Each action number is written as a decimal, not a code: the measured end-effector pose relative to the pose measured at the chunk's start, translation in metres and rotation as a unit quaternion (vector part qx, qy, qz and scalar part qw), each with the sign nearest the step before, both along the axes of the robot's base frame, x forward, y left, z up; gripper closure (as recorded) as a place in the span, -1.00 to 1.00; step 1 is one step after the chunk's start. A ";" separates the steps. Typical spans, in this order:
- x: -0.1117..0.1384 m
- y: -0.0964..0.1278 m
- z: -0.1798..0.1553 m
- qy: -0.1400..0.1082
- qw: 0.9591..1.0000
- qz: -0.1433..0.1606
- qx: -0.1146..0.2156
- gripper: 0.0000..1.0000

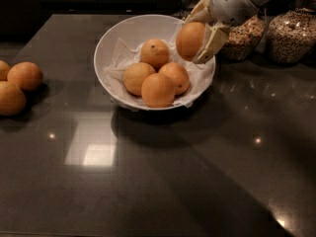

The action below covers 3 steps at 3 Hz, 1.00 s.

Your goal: Pick orange from white bowl

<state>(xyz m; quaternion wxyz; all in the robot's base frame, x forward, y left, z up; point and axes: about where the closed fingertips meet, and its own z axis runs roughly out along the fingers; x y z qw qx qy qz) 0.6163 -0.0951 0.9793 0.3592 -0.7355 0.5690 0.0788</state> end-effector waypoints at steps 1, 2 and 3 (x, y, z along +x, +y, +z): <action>-0.028 -0.002 -0.006 0.060 0.996 0.008 0.062 1.00; -0.049 0.004 -0.001 0.092 0.989 0.018 0.111 1.00; -0.058 0.024 0.029 0.092 0.985 0.029 0.143 1.00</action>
Offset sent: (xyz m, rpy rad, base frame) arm -0.0747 0.0044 0.0097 0.3377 0.2612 0.0558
